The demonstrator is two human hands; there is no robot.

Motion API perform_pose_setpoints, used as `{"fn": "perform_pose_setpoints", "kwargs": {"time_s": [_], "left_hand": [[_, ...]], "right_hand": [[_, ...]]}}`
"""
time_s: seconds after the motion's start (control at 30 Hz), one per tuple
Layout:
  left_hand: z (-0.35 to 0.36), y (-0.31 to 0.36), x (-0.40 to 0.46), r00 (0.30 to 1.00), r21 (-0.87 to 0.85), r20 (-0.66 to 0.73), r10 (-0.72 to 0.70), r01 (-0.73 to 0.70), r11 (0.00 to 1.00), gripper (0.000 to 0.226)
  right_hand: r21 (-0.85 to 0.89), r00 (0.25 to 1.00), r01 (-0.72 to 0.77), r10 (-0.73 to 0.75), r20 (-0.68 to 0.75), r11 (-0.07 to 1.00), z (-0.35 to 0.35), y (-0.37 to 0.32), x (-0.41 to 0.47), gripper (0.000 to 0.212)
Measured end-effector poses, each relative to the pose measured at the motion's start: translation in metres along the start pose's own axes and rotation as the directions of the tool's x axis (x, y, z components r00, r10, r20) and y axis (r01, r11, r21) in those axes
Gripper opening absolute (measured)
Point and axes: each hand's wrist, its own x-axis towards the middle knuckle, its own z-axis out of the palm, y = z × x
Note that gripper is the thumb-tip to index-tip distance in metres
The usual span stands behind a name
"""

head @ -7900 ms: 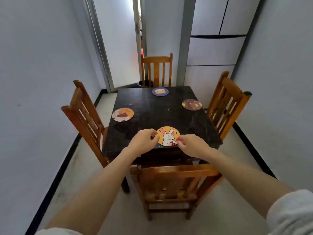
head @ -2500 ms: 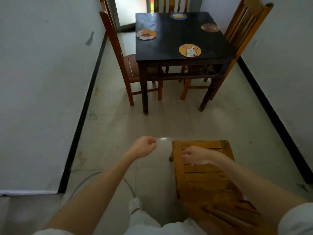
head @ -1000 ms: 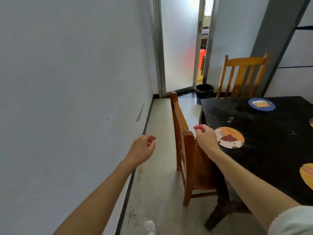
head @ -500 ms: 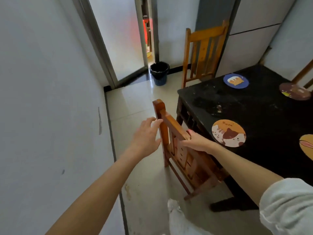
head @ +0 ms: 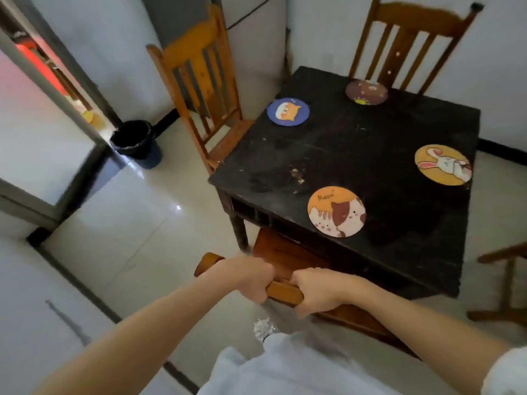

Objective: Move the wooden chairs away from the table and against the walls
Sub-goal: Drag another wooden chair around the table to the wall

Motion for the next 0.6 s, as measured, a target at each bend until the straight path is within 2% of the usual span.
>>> {"fn": "perform_pose_setpoints", "kwargs": {"time_s": [0.07,0.17,0.23,0.43,0.5,0.6], "left_hand": [[-0.010,-0.004,0.007,0.991,0.043,0.118,0.056,-0.062,0.997,0.028],[-0.023,-0.006,0.016,0.968,0.084,0.218,0.125,-0.146,0.986,0.032],[-0.024,-0.007,0.020,0.951,0.049,0.259,0.169,-0.188,0.981,0.037],[-0.013,-0.015,0.026,0.945,0.028,0.226,0.235,-0.248,0.968,0.041],[-0.017,-0.015,0.027,0.935,0.059,0.265,0.235,-0.259,0.964,0.040],[-0.026,-0.011,0.032,0.916,0.125,0.354,0.188,-0.245,0.961,0.044]], "right_hand": [[0.008,0.999,-0.036,0.036,-0.020,0.999,0.001,-0.002,-0.001,0.033],[-0.013,0.991,-0.095,0.093,-0.098,0.995,0.003,-0.003,-0.005,0.027],[0.007,0.980,-0.145,0.144,-0.134,0.989,0.007,-0.004,-0.006,0.028],[0.187,0.881,-0.447,0.467,-0.080,0.875,0.022,-0.012,0.003,0.030],[0.286,0.844,-0.500,0.534,-0.051,0.817,0.023,-0.016,0.006,0.027],[0.355,0.821,-0.506,0.565,-0.081,0.786,0.028,-0.018,0.006,0.027]]}}
